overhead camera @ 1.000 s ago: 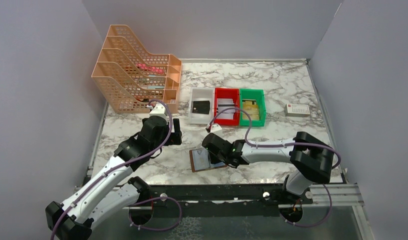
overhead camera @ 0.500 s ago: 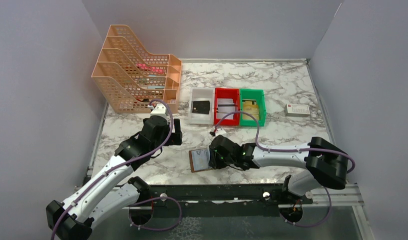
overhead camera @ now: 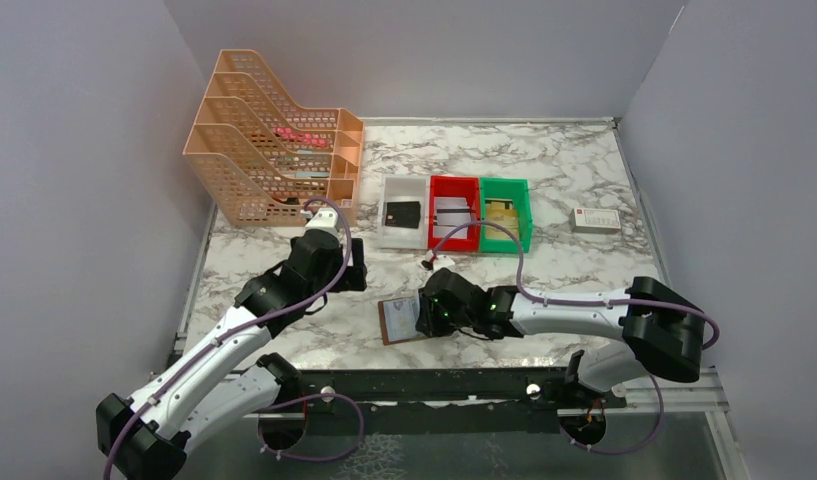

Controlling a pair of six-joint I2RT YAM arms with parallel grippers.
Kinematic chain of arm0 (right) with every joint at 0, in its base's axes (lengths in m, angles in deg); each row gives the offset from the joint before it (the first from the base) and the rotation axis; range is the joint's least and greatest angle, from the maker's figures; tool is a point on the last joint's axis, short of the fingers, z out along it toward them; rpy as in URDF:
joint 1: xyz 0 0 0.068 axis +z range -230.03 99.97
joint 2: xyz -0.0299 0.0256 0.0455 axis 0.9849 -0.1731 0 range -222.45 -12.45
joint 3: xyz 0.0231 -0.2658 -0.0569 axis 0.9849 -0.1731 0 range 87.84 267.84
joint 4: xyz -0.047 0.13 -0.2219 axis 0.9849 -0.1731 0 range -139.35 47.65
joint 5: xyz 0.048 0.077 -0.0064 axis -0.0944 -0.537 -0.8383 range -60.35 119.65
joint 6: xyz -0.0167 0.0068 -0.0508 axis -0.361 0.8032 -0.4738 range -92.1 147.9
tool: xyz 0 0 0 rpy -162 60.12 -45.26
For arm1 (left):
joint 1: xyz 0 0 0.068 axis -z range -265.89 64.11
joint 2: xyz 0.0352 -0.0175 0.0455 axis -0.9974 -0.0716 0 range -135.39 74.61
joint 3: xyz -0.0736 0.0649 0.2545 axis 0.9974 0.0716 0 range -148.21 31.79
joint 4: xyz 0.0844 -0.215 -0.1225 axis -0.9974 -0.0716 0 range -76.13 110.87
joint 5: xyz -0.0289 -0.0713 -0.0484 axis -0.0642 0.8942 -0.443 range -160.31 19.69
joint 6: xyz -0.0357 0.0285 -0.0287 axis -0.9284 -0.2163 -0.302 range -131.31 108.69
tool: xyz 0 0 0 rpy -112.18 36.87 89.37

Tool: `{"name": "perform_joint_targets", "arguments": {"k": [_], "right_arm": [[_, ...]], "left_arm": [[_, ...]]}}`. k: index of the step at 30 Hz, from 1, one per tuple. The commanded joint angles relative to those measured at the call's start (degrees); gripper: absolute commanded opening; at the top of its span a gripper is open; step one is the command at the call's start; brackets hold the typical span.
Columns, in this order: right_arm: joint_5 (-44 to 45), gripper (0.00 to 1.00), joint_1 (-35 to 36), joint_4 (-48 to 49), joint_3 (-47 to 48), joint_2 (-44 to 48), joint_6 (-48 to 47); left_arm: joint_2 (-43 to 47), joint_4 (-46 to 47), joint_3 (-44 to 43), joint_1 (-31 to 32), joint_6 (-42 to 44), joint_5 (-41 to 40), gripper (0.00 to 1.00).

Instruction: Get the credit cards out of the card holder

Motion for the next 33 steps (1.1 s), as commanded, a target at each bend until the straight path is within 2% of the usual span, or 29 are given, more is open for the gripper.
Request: {"name": "perform_joint_targets", "arguments": {"k": [1, 5, 8, 13, 19, 23, 33], "right_arm": [[-0.2, 0.28, -0.1, 3.4, -1.1, 0.9, 0.4], [-2.7, 0.28, -0.3, 7.1, -0.9, -0.3, 0.2], [-2.4, 0.27, -1.1, 8.3, -0.8, -1.6, 0.6], [-7.6, 0.27, -5.2, 11.5, -1.9, -3.0, 0.9], [-12.3, 0.27, -6.8, 16.2, -3.3, -5.2, 0.2], [-13.9, 0.26, -7.7, 20.0, -5.3, -5.6, 1.0], [-13.9, 0.25, -9.1, 19.7, -5.3, -9.1, 2.6]], "left_arm": [[0.4, 0.9, 1.0, -0.4, -3.2, 5.6, 0.92], [-2.0, 9.6, 5.6, -0.3, -8.9, 19.4, 0.81], [-4.0, 16.7, 9.7, 0.0, -12.5, 25.5, 0.74], [-3.3, 20.3, 13.3, 2.1, -16.7, 24.9, 0.70], [-1.5, 25.2, 17.5, 2.9, -19.9, 25.8, 0.59], [-2.8, 26.3, 18.1, 3.7, -20.1, 26.9, 0.55], [-8.2, 30.1, 19.9, 6.7, -20.1, 26.1, 0.51]]}}
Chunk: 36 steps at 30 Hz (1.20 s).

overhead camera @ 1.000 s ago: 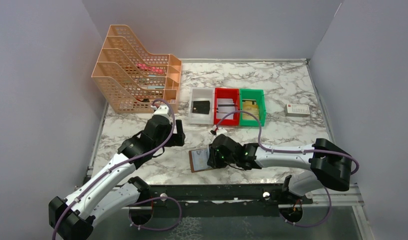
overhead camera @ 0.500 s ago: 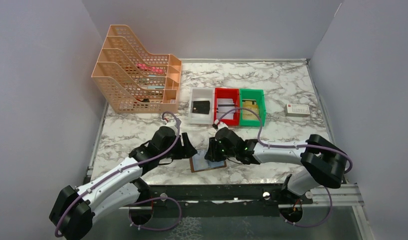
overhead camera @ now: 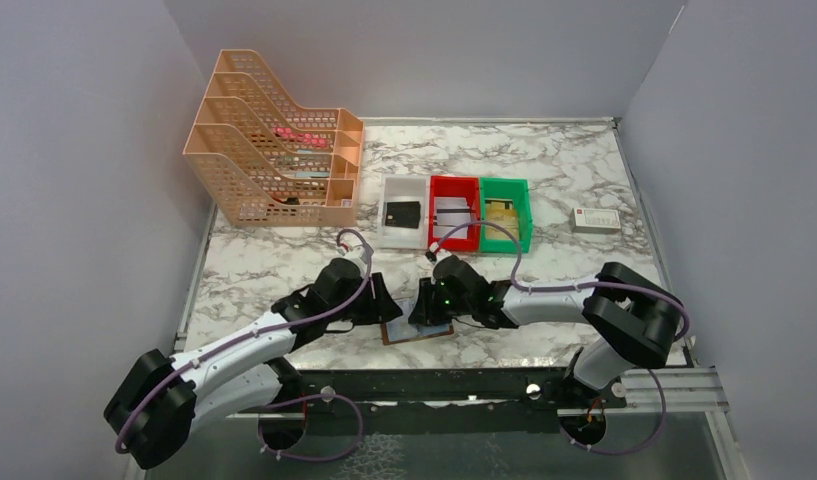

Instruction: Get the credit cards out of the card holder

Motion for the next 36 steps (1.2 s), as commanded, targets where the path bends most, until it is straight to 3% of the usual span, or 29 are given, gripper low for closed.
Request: {"name": "perform_joint_targets", "arguments": {"k": [1, 22, 28, 36], "right_arm": [[-1.1, 0.24, -0.8, 1.5, -0.7, -1.7, 1.7], [-14.5, 0.12, -5.6, 21.2, -10.0, -3.2, 12.9], [-14.6, 0.01, -6.3, 21.8, -10.9, -2.7, 13.0], [-14.7, 0.01, -9.1, 20.2, -13.2, 0.5, 11.9]], "left_arm": [[-2.0, 2.9, 1.0, 1.7, -0.5, -0.5, 0.50], [-10.5, 5.6, 2.9, 6.4, -2.2, -5.9, 0.33], [-10.0, 4.3, 2.9, 6.7, -2.4, -7.7, 0.31], [-9.7, 1.3, 2.6, 6.8, -2.4, -10.3, 0.30]]}}
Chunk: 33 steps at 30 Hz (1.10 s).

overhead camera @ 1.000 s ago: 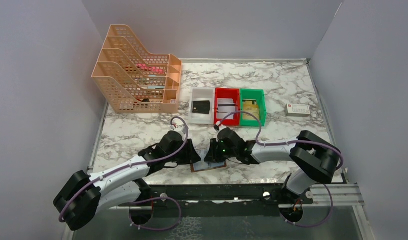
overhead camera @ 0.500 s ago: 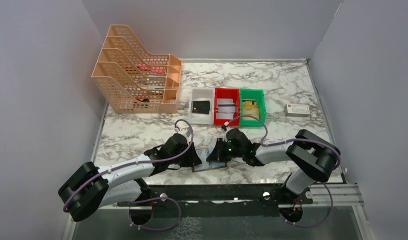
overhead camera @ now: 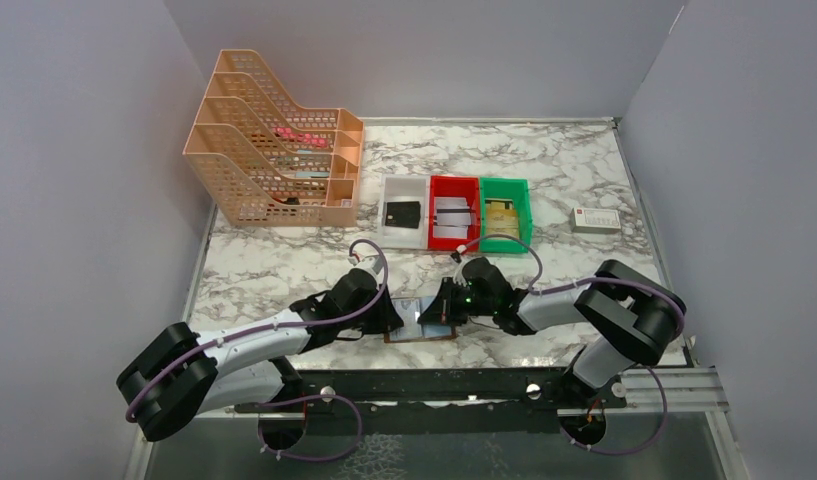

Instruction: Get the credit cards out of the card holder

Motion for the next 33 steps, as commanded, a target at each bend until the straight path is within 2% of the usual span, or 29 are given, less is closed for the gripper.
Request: {"name": "perform_joint_targets", "arguments": {"k": [1, 17, 26, 33], "right_arm": [[-2.3, 0.01, -1.7, -0.6, -1.5, 2.0, -1.0], [-0.8, 0.01, -3.2, -5.9, -1.7, 3.8, -2.6], [-0.4, 0.01, -3.2, -5.8, -1.7, 2.7, -2.5], [-1.7, 0.01, -3.2, -3.7, -2.1, 0.7, -1.5]], "left_arm": [[-0.5, -4.8, 0.6, 0.2, 0.4, -4.7, 0.30], [0.2, -5.3, -0.3, 0.3, 1.4, -4.3, 0.30], [8.9, -7.9, -5.0, 0.3, 4.4, -5.4, 0.42], [9.6, -6.3, -5.9, 0.4, 4.9, -2.5, 0.49]]}}
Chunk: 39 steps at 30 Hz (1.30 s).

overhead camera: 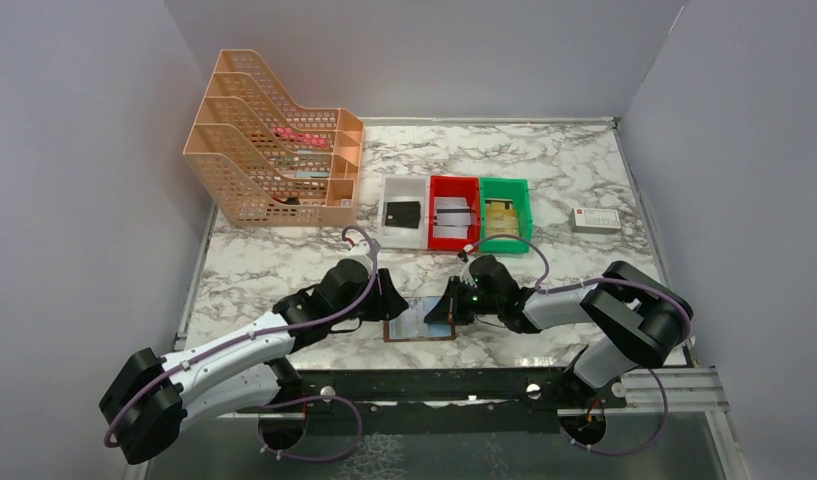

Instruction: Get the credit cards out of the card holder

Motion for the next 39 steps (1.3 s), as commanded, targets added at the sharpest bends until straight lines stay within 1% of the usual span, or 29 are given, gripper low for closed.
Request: {"name": "perform_joint_targets", "arguments": {"k": [1, 3, 8, 15, 20, 23, 28, 33, 39], "right_arm": [[0.1, 0.01, -0.2, -0.9, -0.5, -1.7, -0.4], [0.1, 0.01, -0.2, -1.2, -0.3, -1.7, -0.4], [0.0, 0.01, -0.2, -0.8, -0.3, -1.9, -0.1], [0.0, 0.01, -0.2, -0.7, -0.4, -1.7, -0.1], [-0.1, 0.01, -0.2, -1.1, -0.2, -1.7, -0.4], [-0.1, 0.01, -0.2, -1.1, -0.3, -1.5, -0.4], [0.4, 0.01, -0.2, -1.3, -0.5, -0.8, -0.4], [-0.4, 0.03, -0.2, -0.7, -0.5, -0.7, -0.4], [0.3, 0.16, -0.2, -0.5, -0.2, 0.4, 0.7]], "left_arm": [[-0.3, 1.2, -0.4, 0.1, 1.3, 1.8, 0.50], [-1.4, 2.6, 0.0, 0.2, 1.4, 3.1, 0.50], [-4.0, 2.4, -1.6, 0.2, 3.1, 5.2, 0.50], [-7.3, 4.2, -1.9, 0.8, 3.0, 5.5, 0.50], [-10.4, 6.3, -0.3, 1.2, 2.0, 4.2, 0.50], [-12.3, 6.3, 1.2, 1.2, 0.2, 2.0, 0.47], [-14.8, 6.4, 2.7, 1.6, -0.6, 2.1, 0.37], [-15.0, 6.4, 3.6, 1.8, -0.6, 1.6, 0.33], [-15.7, 6.2, 3.4, 1.9, -0.3, 1.4, 0.28]]}}
